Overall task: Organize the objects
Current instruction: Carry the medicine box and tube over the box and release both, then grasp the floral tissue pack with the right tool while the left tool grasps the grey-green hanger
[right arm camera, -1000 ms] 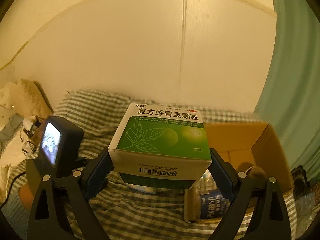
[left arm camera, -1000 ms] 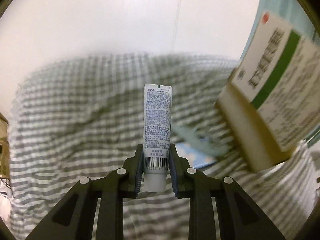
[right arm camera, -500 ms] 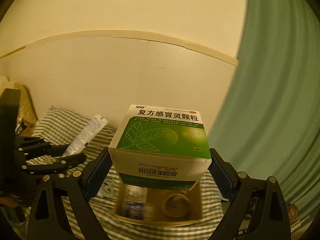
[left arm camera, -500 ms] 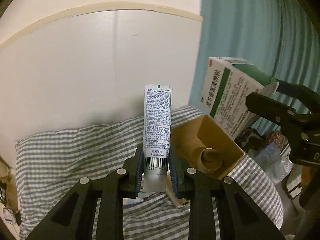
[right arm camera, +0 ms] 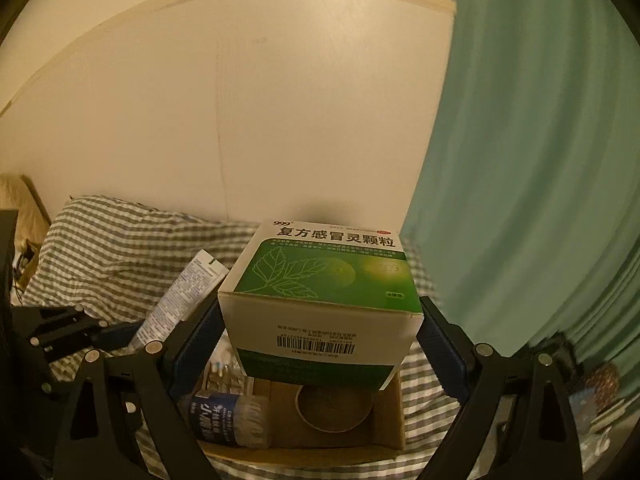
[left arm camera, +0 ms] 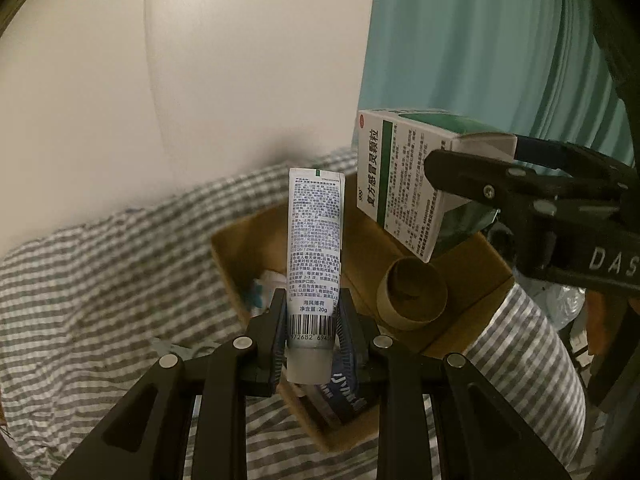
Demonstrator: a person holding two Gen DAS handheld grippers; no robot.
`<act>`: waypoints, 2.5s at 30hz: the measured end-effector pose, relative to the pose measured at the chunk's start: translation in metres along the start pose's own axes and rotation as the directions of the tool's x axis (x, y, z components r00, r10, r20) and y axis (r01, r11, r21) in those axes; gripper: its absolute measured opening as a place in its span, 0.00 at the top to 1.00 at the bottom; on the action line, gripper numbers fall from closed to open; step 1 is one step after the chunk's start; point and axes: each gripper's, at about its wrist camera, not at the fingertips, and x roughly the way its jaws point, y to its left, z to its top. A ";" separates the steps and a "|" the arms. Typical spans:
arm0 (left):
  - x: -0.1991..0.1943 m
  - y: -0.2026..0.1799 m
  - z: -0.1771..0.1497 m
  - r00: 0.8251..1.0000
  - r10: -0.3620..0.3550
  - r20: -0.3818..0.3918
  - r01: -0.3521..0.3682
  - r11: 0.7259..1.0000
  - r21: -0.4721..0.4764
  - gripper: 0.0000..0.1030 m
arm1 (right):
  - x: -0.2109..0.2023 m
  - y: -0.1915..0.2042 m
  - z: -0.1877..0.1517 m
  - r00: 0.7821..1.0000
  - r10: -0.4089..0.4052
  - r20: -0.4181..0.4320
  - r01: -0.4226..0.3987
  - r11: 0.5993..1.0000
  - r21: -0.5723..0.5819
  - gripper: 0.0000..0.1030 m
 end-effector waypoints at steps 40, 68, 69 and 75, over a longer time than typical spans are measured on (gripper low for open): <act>-0.144 0.193 -0.109 0.887 0.451 0.103 -0.421 0.879 -0.224 0.00 | -0.090 0.195 -0.018 0.986 0.113 0.122 -0.106 0.992 -0.060 0.03; -0.018 0.268 -0.184 0.945 0.300 -0.129 -0.326 0.884 -0.335 0.00 | 0.168 0.228 -0.084 0.882 0.011 -0.471 0.027 0.997 0.074 0.05; -0.019 0.269 -0.184 0.945 0.302 -0.127 -0.327 0.882 -0.340 0.00 | 0.172 0.228 -0.085 0.877 0.013 -0.481 0.025 0.997 0.072 0.08; -0.036 0.275 -0.186 0.938 0.327 -0.113 -0.345 0.862 -0.370 0.00 | 0.150 0.242 -0.083 0.911 0.059 -0.409 -0.056 0.998 0.018 0.29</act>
